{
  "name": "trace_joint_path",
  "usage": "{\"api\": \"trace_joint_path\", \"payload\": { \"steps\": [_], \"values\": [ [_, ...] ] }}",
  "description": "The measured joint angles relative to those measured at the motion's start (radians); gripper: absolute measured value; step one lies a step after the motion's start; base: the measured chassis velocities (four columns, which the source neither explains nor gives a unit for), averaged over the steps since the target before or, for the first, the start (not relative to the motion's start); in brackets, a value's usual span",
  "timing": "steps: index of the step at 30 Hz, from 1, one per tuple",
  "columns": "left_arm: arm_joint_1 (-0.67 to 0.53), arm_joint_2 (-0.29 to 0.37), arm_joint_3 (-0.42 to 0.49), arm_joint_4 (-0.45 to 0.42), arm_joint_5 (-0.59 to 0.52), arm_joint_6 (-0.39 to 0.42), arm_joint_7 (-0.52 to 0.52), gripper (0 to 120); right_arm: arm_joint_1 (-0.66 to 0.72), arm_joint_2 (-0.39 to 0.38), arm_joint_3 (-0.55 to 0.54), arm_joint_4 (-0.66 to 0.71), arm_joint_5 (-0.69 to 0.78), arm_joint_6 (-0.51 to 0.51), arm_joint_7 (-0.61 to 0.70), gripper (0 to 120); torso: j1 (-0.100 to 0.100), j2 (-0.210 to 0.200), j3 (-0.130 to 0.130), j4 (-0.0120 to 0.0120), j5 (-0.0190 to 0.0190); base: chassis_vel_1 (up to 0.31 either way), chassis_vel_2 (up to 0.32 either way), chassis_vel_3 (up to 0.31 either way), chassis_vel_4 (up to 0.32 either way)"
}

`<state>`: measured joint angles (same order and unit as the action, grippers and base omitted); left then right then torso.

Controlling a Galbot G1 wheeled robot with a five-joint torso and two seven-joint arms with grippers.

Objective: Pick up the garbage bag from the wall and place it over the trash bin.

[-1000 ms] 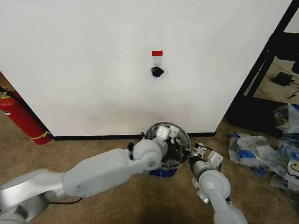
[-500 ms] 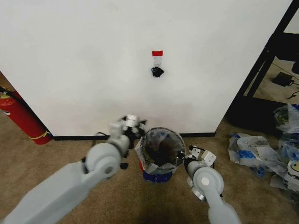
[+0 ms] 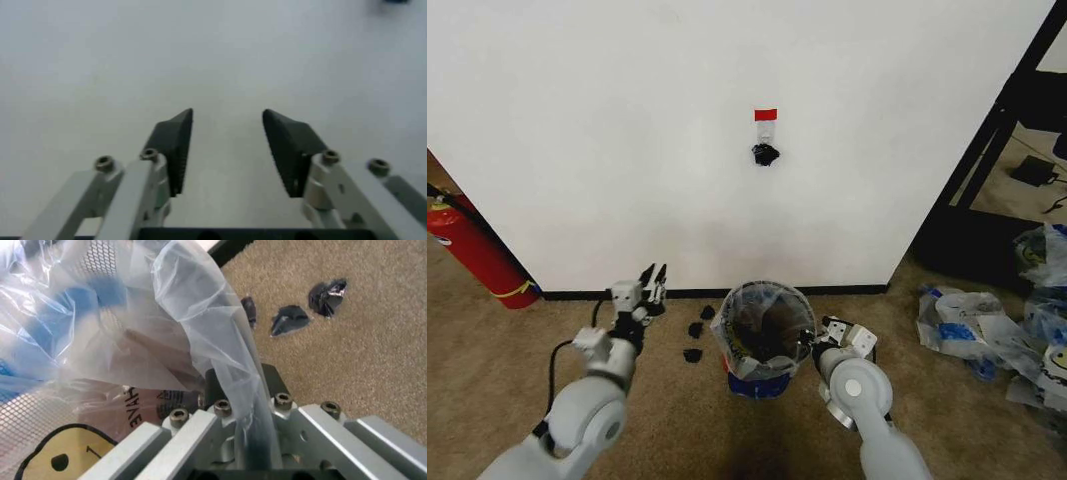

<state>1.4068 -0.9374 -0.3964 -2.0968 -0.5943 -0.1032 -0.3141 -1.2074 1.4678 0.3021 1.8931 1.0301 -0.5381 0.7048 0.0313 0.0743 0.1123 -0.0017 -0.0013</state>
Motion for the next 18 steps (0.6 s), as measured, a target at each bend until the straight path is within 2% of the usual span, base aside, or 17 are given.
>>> {"api": "trace_joint_path", "payload": {
  "steps": [7, 8, 10, 14, 18],
  "values": [
    [0.098, -0.094, -0.147, -0.04, 0.004, -0.016, 0.033, 74, -0.004, 0.008, 0.0, -0.039, -0.022, -0.006, -0.015, 0, 0.0, 0.0, 0.0, 0.0002, 0.0002, 0.0, 0.0, 0.0, 0.0],
    [0.112, -0.108, -0.157, -0.046, 0.004, -0.017, 0.037, 79, -0.004, 0.01, 0.0, -0.044, -0.026, -0.006, -0.018, 0, 0.0, 0.0, 0.0, 0.0003, 0.0001, 0.0, 0.0, 0.0, 0.0],
    [0.127, -0.122, -0.164, -0.051, 0.005, -0.02, 0.041, 81, -0.004, 0.012, 0.0, -0.048, -0.029, -0.006, -0.021, 0, 0.0, 0.0, 0.0, 0.0002, 0.0002, 0.0, 0.0, 0.0, 0.0],
    [0.175, -0.161, -0.181, -0.059, 0.023, -0.042, 0.052, 98, -0.005, 0.013, -0.002, -0.052, -0.041, -0.005, -0.042, 0, 0.0, 0.0, 0.0, 0.0004, 0.0002, 0.0, 0.0, 0.0, 0.0],
    [0.183, -0.16, -0.182, -0.058, 0.025, -0.049, 0.052, 100, -0.006, 0.01, -0.002, -0.053, -0.045, -0.006, -0.056, 0, 0.0, 0.0, 0.0, 0.0002, 0.0001, 0.0, 0.0, 0.0, 0.0]
  ]
}}
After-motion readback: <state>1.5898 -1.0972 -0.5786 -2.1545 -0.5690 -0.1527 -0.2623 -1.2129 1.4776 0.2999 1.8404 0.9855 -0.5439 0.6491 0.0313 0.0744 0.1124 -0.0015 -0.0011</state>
